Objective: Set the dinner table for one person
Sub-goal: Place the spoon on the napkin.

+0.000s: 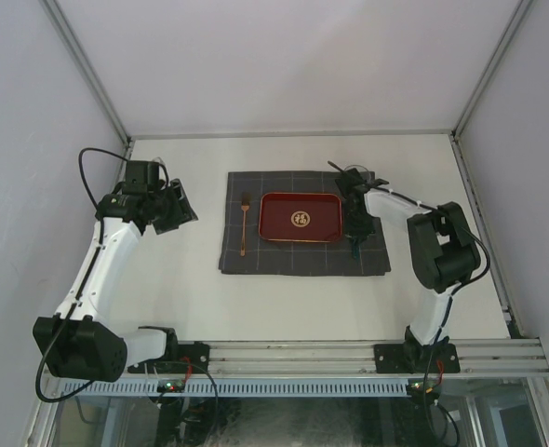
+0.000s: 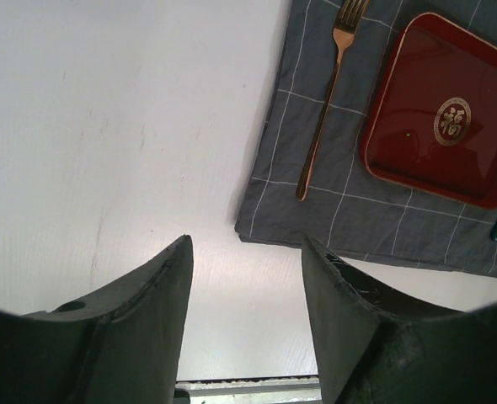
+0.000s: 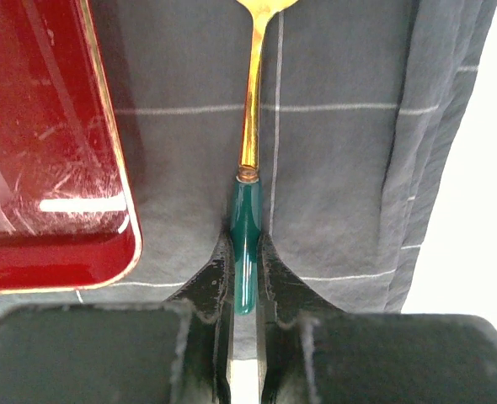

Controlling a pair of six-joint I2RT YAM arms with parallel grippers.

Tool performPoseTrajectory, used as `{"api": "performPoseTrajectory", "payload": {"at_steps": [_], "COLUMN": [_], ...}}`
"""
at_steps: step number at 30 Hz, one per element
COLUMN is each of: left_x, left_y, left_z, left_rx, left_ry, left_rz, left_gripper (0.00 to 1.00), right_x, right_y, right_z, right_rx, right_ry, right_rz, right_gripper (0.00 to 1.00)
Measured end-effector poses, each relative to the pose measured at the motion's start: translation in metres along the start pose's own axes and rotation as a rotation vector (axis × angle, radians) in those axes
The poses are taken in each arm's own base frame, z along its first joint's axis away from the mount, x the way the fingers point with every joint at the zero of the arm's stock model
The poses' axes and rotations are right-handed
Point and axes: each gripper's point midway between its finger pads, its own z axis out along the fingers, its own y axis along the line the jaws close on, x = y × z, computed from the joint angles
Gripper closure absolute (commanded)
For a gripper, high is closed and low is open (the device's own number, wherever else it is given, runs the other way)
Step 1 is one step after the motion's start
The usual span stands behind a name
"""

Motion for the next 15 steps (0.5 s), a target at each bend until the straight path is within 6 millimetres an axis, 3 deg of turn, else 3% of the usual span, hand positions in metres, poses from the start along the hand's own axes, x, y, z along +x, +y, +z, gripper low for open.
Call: {"api": "performPoseTrajectory", "payload": {"at_steps": [15], "left_x": [-0.001], "left_y": [0.0], "left_z": [0.002], "left_rx": [-0.004], "left_ry": [0.006], "left_rz": [0.0], "left_gripper": [0.42], "right_x": [-0.018], "right_y": [-0.004], "right_z": [0.006], "right_rx": [0.012], "right_ry": [0.004], "right_rz": [-0.009], "right_gripper": [1.0]}}
